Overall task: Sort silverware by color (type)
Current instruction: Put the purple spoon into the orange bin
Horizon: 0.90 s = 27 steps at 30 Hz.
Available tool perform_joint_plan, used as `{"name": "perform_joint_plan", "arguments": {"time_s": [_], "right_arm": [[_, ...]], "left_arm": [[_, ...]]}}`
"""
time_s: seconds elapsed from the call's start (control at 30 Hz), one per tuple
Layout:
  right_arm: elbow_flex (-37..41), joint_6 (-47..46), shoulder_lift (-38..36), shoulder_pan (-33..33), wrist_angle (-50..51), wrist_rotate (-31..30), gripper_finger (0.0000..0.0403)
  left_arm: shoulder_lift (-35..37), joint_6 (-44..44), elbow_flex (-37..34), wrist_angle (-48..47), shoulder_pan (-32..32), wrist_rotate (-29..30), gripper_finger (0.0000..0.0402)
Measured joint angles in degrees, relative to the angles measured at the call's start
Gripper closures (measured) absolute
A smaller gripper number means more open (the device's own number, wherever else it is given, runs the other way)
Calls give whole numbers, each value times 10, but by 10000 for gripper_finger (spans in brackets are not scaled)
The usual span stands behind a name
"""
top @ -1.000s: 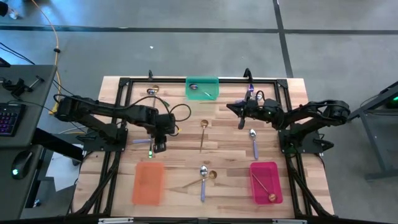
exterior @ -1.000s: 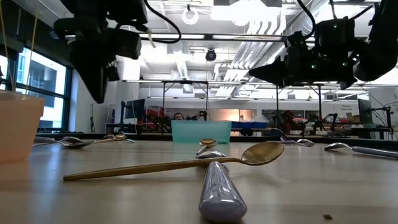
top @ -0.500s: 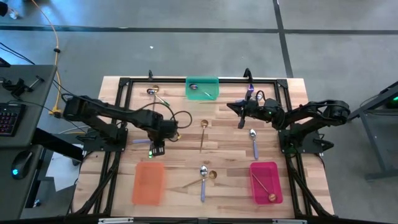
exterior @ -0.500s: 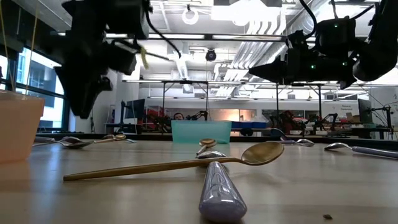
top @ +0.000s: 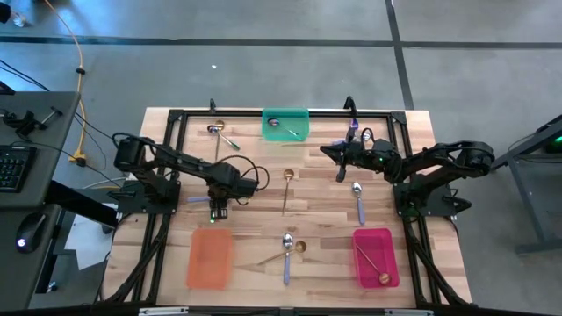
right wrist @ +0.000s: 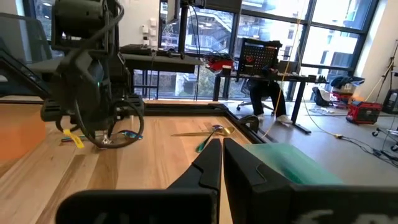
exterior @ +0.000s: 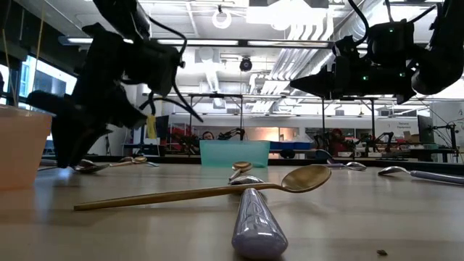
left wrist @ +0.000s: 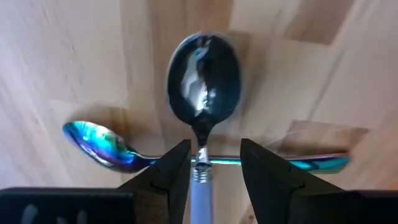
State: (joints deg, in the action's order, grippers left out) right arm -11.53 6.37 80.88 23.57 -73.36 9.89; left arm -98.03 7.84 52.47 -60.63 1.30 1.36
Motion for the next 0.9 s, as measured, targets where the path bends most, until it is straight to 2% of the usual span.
{"name": "perform_joint_plan", "arguments": {"time_s": [0.23, 0.6, 0.9], "right_arm": [[0, 0, 0, 0, 0, 0, 403], [0, 1, 0, 0, 0, 0, 403], [0, 1, 0, 0, 0, 0, 403]], "left_arm": [[-6, 9, 0, 6, -13, 11, 274], [-6, 15, 0, 17, -30, 9, 334], [-6, 15, 0, 28, -31, 8, 336]]}}
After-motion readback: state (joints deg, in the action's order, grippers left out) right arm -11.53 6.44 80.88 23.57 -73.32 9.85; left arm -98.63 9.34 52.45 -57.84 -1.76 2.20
